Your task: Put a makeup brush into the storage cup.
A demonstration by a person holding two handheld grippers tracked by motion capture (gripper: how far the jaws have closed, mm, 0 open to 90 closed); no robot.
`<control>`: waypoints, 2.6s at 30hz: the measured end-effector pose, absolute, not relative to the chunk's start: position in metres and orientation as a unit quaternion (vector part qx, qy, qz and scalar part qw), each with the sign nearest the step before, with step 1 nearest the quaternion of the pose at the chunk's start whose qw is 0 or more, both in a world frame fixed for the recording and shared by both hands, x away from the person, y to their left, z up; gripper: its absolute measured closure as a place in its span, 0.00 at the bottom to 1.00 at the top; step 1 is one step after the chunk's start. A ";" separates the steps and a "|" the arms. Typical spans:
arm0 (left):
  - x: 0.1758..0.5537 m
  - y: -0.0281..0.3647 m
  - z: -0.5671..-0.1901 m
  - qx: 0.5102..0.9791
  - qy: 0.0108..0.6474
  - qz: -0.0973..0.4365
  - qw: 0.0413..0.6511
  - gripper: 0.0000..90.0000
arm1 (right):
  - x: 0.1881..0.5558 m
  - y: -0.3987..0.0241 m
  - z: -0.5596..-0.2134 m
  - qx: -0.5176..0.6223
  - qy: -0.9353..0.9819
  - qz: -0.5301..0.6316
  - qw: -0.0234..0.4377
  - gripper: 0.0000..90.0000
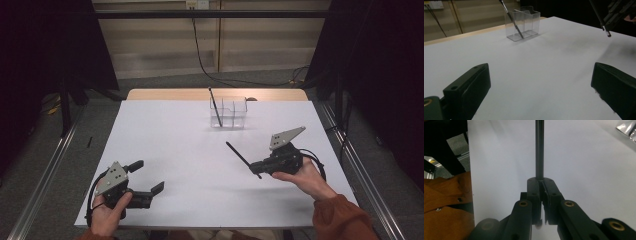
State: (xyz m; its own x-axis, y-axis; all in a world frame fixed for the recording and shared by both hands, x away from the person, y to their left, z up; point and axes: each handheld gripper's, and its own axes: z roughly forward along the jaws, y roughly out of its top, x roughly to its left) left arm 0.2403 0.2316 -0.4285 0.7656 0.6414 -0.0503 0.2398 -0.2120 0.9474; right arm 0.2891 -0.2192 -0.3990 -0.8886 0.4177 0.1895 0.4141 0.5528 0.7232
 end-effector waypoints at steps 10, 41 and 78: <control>0.246 0.215 -0.423 0.782 0.258 0.161 0.544 0.03 | 0.293 -0.187 -0.391 0.189 0.894 0.406 -0.009 0.94; 0.268 0.174 -0.402 0.837 0.192 0.113 0.499 0.03 | 0.303 -0.126 -0.385 0.111 0.966 0.233 -0.022 0.94; 0.279 0.144 -0.404 0.904 0.132 0.052 0.403 0.05 | 0.304 -0.102 -0.386 0.050 0.992 0.115 -0.009 0.94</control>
State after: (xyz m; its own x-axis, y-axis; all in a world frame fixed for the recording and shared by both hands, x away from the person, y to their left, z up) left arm 0.2788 0.1437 -0.4043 0.9600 0.2798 -0.0118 0.1960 -0.6409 0.7422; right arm 0.3038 -0.1017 -0.3863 -0.9948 0.0971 0.0300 0.1013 0.9686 0.2271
